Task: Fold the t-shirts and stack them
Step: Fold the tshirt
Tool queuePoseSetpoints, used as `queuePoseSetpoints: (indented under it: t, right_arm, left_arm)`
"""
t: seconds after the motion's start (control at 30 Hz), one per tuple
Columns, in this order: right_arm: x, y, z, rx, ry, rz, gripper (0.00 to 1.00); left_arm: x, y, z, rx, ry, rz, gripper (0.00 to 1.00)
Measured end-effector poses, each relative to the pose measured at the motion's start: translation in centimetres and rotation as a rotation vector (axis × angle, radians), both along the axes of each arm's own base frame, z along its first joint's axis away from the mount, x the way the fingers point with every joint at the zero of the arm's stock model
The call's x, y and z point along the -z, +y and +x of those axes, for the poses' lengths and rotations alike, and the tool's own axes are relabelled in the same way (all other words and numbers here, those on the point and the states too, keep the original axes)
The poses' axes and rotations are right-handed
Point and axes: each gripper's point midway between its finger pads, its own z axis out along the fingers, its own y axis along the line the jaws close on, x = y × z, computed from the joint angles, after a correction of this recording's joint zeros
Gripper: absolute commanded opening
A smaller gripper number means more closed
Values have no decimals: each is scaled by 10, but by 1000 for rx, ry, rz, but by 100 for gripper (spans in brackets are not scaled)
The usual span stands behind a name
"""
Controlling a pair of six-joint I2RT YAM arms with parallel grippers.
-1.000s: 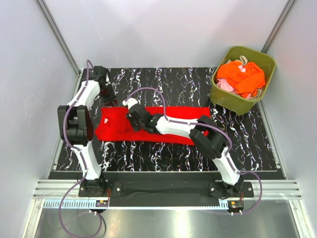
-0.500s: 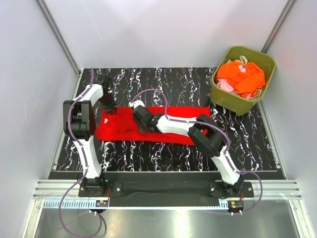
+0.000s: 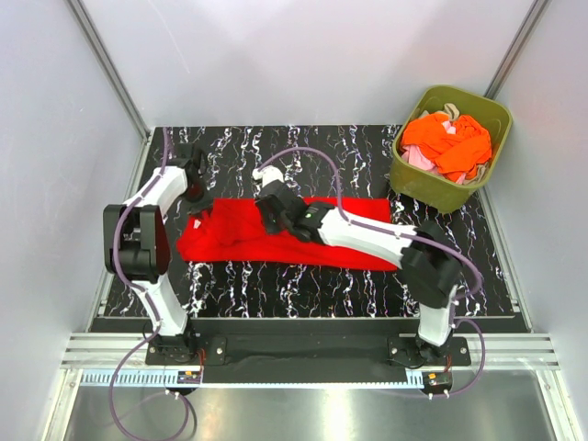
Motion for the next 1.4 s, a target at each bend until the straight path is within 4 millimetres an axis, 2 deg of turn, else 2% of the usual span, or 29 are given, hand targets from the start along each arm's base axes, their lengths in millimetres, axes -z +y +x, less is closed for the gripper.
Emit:
queuePoseSetpoints:
  t: [0.13,0.3,0.5,0.6,0.73,0.87,0.93,0.97,1.03,1.1,1.17,1.27,1.33,1.4]
  right_arm:
    - [-31,-10,-8,14,-25,66,28]
    - [-41,-25,-11,47,-43,82,28]
    - [-42,-49,-13,117,-68,62,28]
    - [-50,-58,-14,146,-88,70,28]
    - [-73,-77,-16,199,-133,107,28]
    - [-97,-93,-15,244,-183,148,29]
    - [-104,-98,-11,259,-201,157,29]
    - [-105,-100,-9,266,-208,155,29]
    - [-105,-103,-7,268,-214,143,29]
    - [-105,-103,-6,265,-217,137,29]
    - [-105,-103,-6,261,-217,137,30]
    - [-106,-103,-8,264,-215,148,30]
    - [-109,-110,-13,268,-211,164,30]
    - [-116,-119,-22,277,-208,194,30]
  left_arm:
    - [17,2,-8,-24,44,10,25]
    - [48,7,-7,-42,117,40,25]
    - [46,12,35,-53,91,67,26]
    - [46,10,78,-55,54,29,26]
    - [43,3,150,-55,-62,-72,28]
    - [33,-12,230,-40,-258,-194,32]
    - [27,-24,252,-26,-342,-267,35]
    - [23,-32,256,-19,-371,-312,38]
    - [12,-45,260,0,-430,-384,41]
    - [0,-56,247,28,-442,-416,41]
    - [-23,-64,236,61,-473,-421,40]
    - [-74,-87,207,130,-533,-425,37]
    - [-114,-111,182,194,-593,-430,34]
    - [-141,-141,152,263,-634,-442,31]
